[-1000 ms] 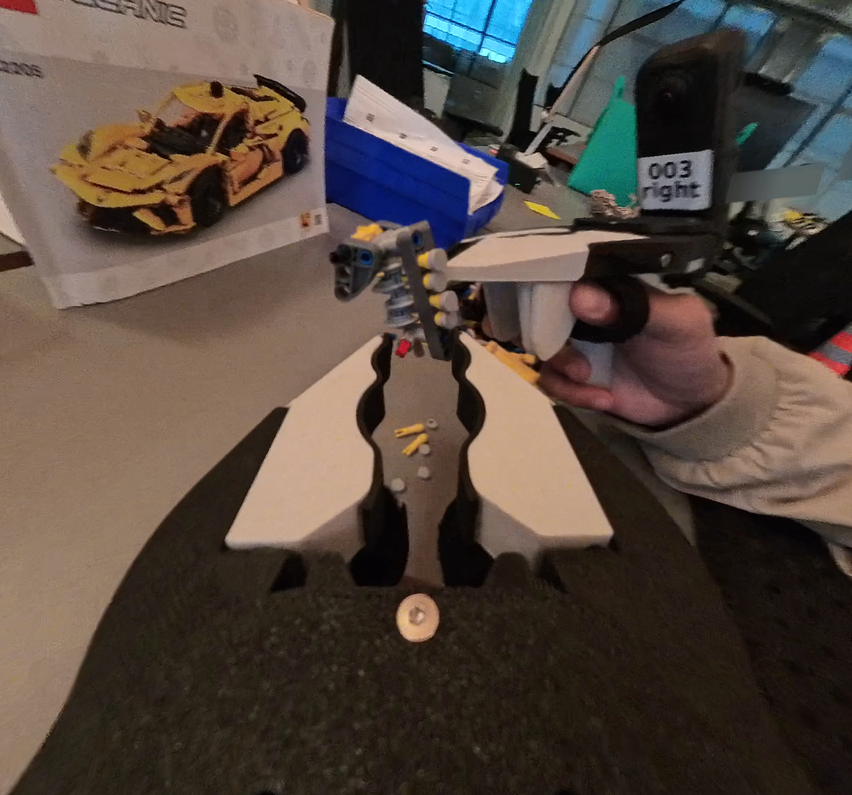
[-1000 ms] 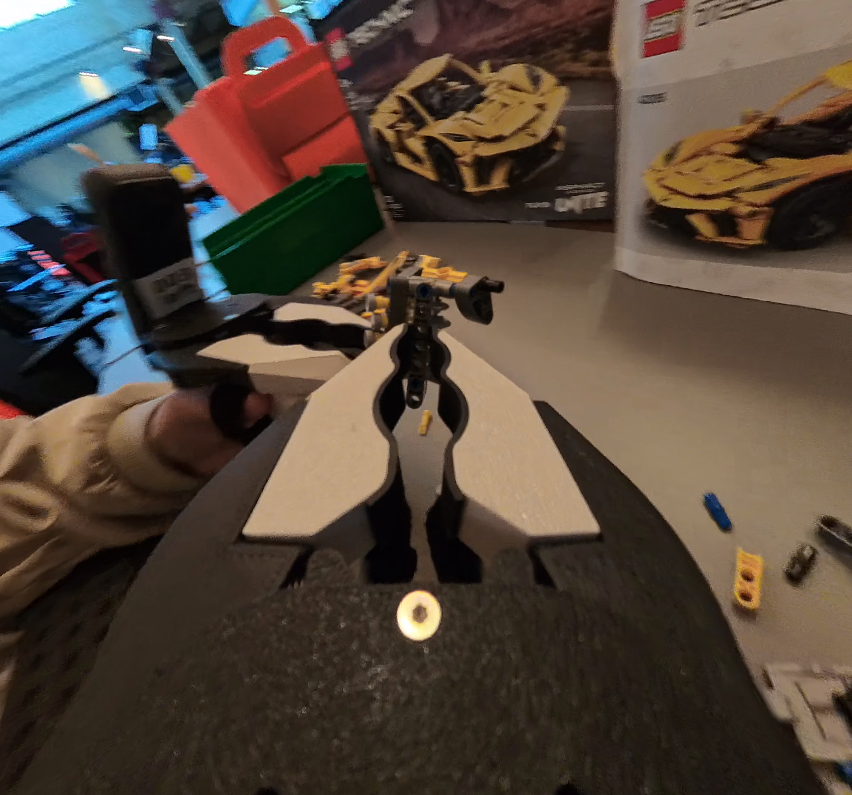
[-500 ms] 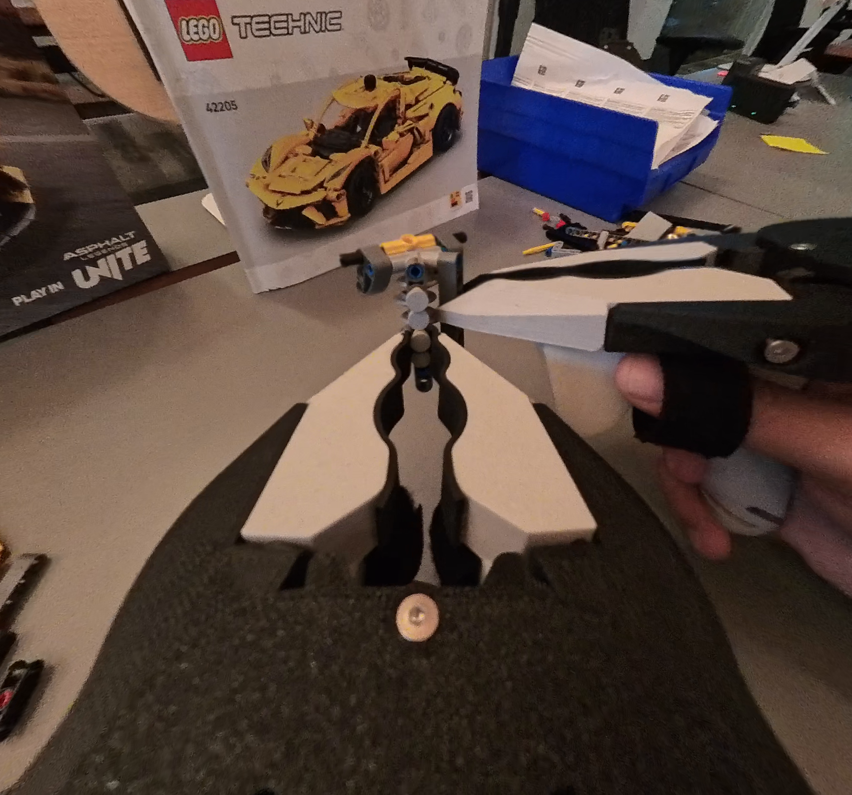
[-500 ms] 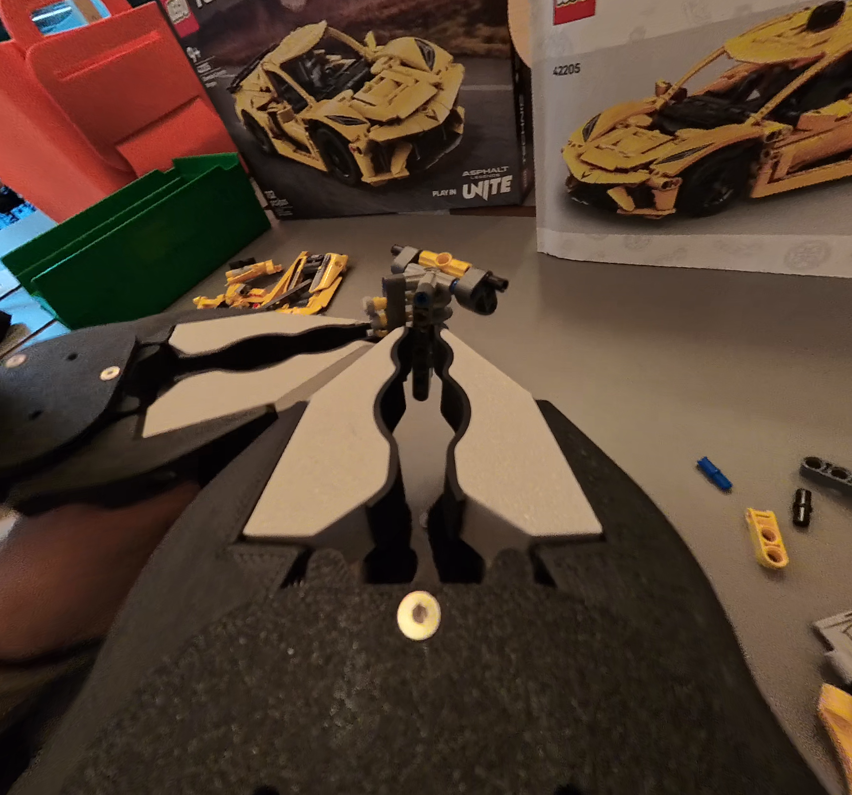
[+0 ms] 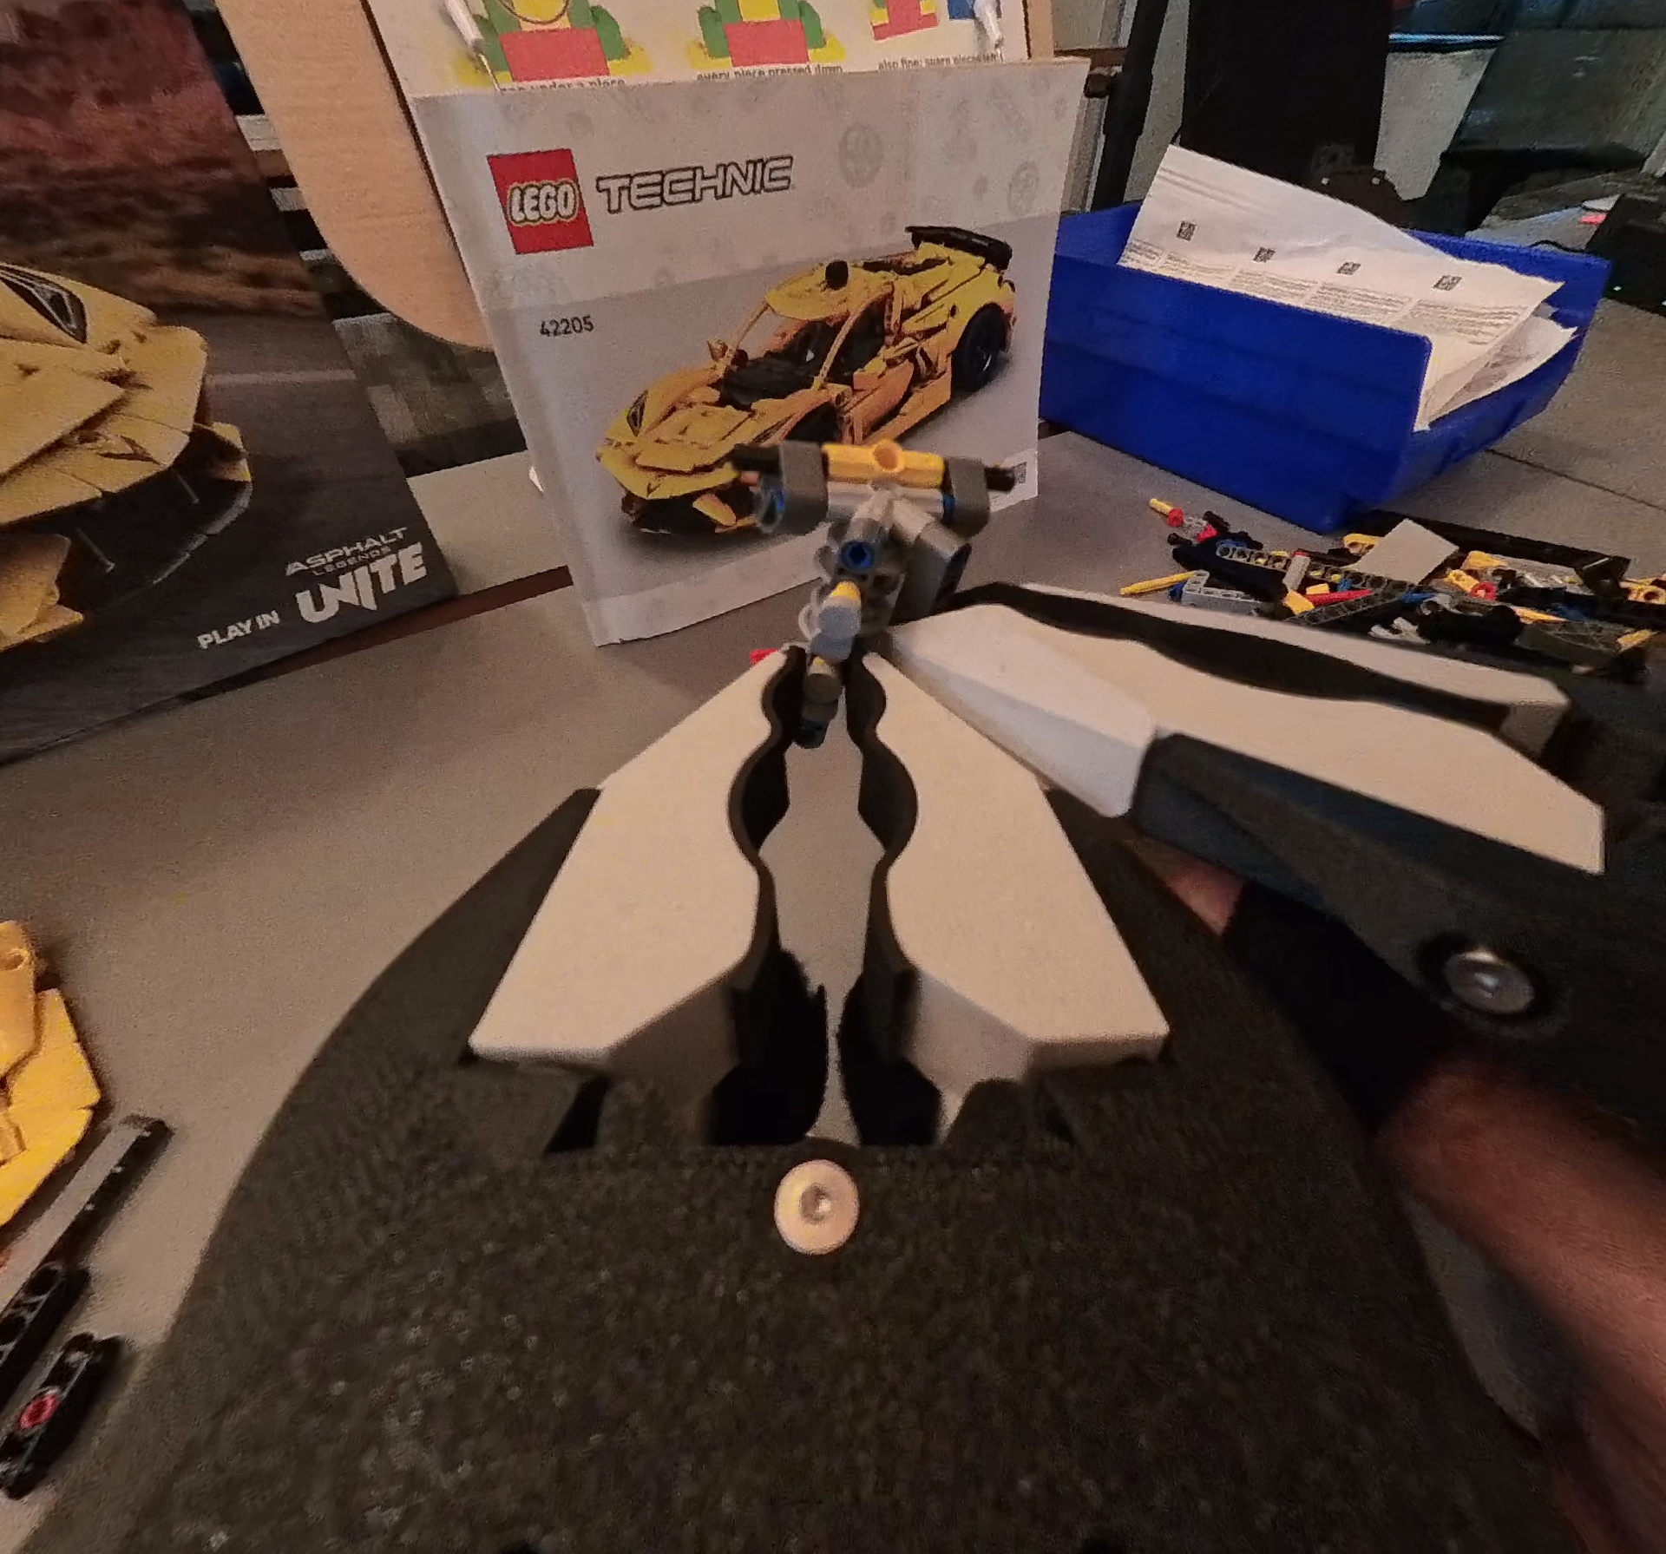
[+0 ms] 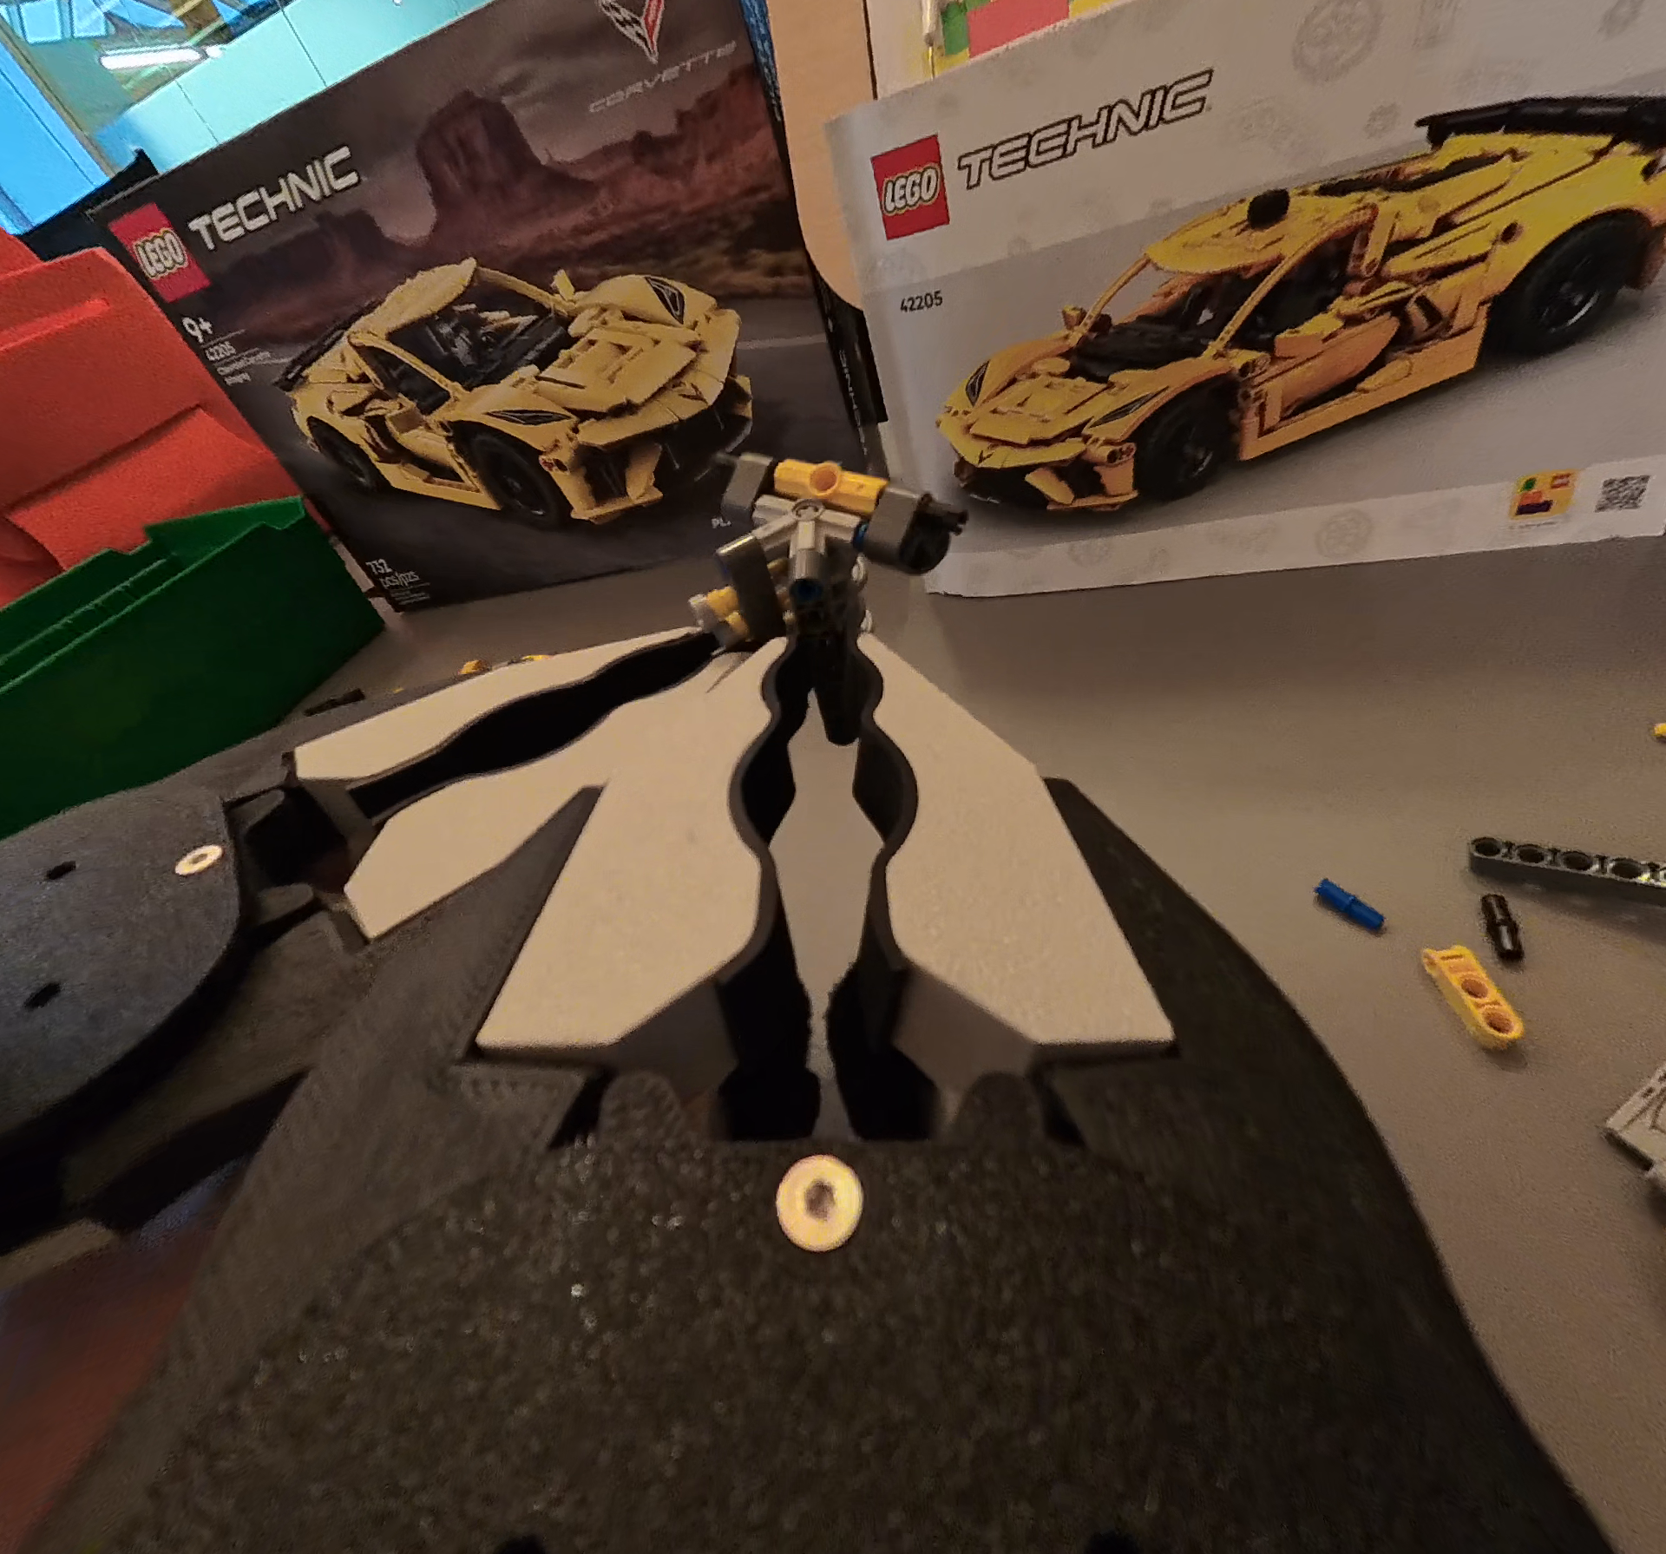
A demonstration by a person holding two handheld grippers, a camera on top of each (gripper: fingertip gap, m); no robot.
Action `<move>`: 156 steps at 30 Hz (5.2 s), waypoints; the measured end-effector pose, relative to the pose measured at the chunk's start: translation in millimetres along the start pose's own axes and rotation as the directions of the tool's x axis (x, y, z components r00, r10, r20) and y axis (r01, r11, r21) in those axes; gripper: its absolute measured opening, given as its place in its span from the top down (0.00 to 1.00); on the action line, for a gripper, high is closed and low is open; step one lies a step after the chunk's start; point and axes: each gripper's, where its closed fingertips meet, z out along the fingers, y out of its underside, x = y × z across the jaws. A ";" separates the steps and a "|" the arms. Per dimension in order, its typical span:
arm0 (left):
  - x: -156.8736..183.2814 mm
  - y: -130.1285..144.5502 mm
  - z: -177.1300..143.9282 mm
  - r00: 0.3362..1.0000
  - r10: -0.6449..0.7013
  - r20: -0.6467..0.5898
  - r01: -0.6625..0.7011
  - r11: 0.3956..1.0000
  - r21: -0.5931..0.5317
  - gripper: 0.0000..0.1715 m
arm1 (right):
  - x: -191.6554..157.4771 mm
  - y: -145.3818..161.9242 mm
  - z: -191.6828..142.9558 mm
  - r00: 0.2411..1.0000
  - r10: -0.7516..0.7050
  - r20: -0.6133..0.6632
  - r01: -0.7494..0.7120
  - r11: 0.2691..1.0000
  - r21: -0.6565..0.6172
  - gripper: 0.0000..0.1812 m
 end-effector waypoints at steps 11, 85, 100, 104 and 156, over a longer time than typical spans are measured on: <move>-46.4 -10.7 2.6 0.948 -0.279 -0.153 0.289 0.956 0.051 0.96 | -27.3 2.7 -16.6 0.979 -0.045 0.198 0.060 0.996 -0.072 0.97; 81.2 -23.5 -71.5 0.354 -0.337 -0.872 0.327 0.919 -0.222 0.88 | -15.6 -16.4 -94.8 0.349 0.402 0.847 0.008 0.902 -0.432 0.91; 64.6 -35.5 -65.8 0.368 -0.354 -0.860 0.418 0.889 -0.187 0.96 | -16.2 -12.7 -95.0 0.317 0.441 0.840 0.006 0.884 -0.467 0.90; 61.2 -35.7 -62.0 0.407 -0.348 -0.844 0.410 0.896 -0.172 0.96 | -15.5 -11.8 -87.0 0.366 0.403 0.839 -0.016 0.904 -0.428 0.90; 57.4 -17.2 -58.6 0.449 -0.345 -0.824 0.308 0.926 -0.220 0.89 | -21.7 3.1 -75.8 0.330 0.541 0.774 -0.073 0.832 -0.550 0.89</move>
